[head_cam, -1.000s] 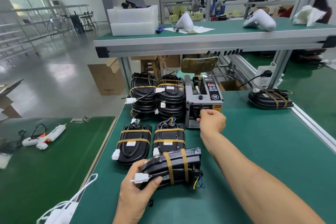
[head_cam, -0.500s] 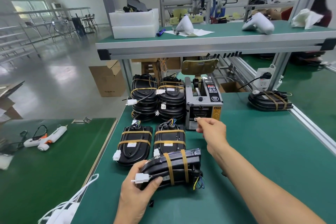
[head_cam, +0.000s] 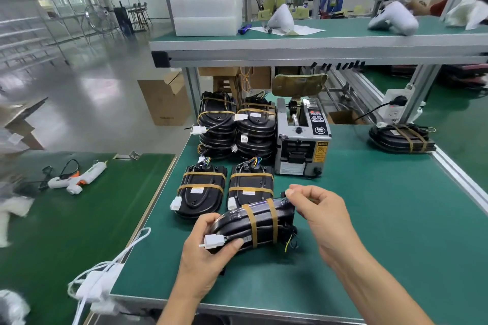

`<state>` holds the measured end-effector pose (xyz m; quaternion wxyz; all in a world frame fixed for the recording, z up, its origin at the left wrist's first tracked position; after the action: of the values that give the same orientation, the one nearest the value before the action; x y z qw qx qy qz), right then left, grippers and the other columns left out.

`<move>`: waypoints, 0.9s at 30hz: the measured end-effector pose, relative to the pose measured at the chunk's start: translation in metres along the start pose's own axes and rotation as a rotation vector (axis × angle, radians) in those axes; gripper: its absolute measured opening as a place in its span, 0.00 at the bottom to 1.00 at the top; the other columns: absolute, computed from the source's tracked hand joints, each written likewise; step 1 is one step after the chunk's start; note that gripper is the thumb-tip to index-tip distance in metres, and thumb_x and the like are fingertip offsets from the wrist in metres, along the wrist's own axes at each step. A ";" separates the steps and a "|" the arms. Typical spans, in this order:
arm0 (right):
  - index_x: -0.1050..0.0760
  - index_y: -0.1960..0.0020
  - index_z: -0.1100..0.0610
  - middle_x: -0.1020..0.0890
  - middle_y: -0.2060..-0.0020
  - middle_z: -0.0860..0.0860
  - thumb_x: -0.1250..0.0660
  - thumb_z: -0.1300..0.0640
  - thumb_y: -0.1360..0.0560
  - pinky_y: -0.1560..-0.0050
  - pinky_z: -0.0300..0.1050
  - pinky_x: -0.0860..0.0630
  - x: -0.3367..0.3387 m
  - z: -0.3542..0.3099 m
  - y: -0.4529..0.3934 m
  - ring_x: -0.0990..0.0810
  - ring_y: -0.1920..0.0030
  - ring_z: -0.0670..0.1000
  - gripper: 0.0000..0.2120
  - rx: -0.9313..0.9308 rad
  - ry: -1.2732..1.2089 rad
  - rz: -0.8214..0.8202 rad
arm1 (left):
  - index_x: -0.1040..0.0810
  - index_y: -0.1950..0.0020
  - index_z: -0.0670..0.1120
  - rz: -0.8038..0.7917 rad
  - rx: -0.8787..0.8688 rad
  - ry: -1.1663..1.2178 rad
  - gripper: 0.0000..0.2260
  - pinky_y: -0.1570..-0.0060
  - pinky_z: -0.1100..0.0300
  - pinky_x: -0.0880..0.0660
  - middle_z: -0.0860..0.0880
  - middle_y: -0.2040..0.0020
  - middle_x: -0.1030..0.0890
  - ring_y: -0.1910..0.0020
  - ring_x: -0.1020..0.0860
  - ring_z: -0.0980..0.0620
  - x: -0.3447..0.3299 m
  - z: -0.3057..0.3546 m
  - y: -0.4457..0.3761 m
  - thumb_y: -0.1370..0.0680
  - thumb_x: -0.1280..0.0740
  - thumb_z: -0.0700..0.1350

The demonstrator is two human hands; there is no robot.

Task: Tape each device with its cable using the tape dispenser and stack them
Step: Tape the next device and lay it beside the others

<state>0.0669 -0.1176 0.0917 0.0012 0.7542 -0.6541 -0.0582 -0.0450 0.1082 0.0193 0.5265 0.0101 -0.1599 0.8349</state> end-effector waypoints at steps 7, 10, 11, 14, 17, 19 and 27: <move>0.16 0.64 0.59 0.11 0.55 0.48 0.24 0.62 0.26 0.43 0.48 0.21 0.005 0.008 -0.005 0.15 0.54 0.46 0.08 -0.041 0.014 0.057 | 0.20 0.41 0.59 0.005 -0.013 -0.001 0.21 0.47 0.69 0.21 0.52 0.47 0.12 0.49 0.14 0.55 0.001 0.002 0.000 0.32 0.19 0.55; 0.16 0.65 0.59 0.11 0.56 0.45 0.23 0.62 0.27 0.48 0.43 0.23 0.005 0.009 -0.005 0.16 0.59 0.40 0.09 -0.026 0.049 0.056 | 0.20 0.41 0.59 0.007 -0.009 0.000 0.21 0.47 0.68 0.21 0.52 0.48 0.12 0.49 0.14 0.55 0.001 0.002 0.000 0.32 0.19 0.56; 0.16 0.65 0.59 0.11 0.56 0.44 0.23 0.62 0.27 0.47 0.43 0.23 0.005 0.009 -0.005 0.15 0.59 0.39 0.09 -0.022 0.057 0.059 | 0.20 0.41 0.59 0.008 -0.008 0.001 0.21 0.47 0.68 0.21 0.53 0.48 0.12 0.49 0.14 0.54 0.001 0.002 0.000 0.32 0.19 0.56; 0.16 0.66 0.59 0.11 0.56 0.44 0.23 0.63 0.27 0.47 0.42 0.23 0.006 0.010 -0.005 0.14 0.54 0.42 0.09 -0.007 0.074 0.075 | 0.20 0.41 0.60 0.007 -0.006 0.003 0.22 0.47 0.67 0.21 0.53 0.47 0.12 0.49 0.14 0.54 0.001 0.002 0.000 0.32 0.19 0.56; 0.16 0.66 0.58 0.11 0.56 0.45 0.23 0.63 0.27 0.47 0.41 0.23 0.007 0.010 -0.005 0.14 0.53 0.43 0.09 0.005 0.088 0.086 | 0.20 0.40 0.59 0.009 -0.007 0.008 0.22 0.47 0.67 0.21 0.52 0.47 0.12 0.48 0.14 0.54 0.001 0.001 0.000 0.32 0.19 0.56; 0.16 0.66 0.58 0.11 0.56 0.44 0.23 0.63 0.27 0.49 0.40 0.24 0.007 0.011 -0.006 0.14 0.55 0.42 0.09 0.009 0.097 0.088 | 0.20 0.40 0.58 0.009 -0.005 0.015 0.23 0.47 0.67 0.21 0.51 0.47 0.12 0.48 0.14 0.53 0.001 0.001 0.000 0.32 0.18 0.56; 0.16 0.67 0.58 0.12 0.58 0.42 0.24 0.63 0.27 0.53 0.38 0.26 0.006 0.011 -0.005 0.15 0.58 0.39 0.09 0.030 0.136 0.097 | 0.20 0.38 0.56 -0.003 0.005 0.025 0.25 0.45 0.64 0.20 0.49 0.46 0.12 0.47 0.14 0.51 0.001 -0.002 0.001 0.31 0.18 0.57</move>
<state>0.0718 -0.1220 0.0799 0.0370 0.7237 -0.6891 0.0032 -0.0460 0.1096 0.0173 0.5297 0.0014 -0.1512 0.8346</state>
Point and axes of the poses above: each hand's wrist, its own y-axis away from the middle knuckle, its own x-axis out of the back of the hand, z = x × y, the point moved 5 cm from there along -y, towards the middle knuckle
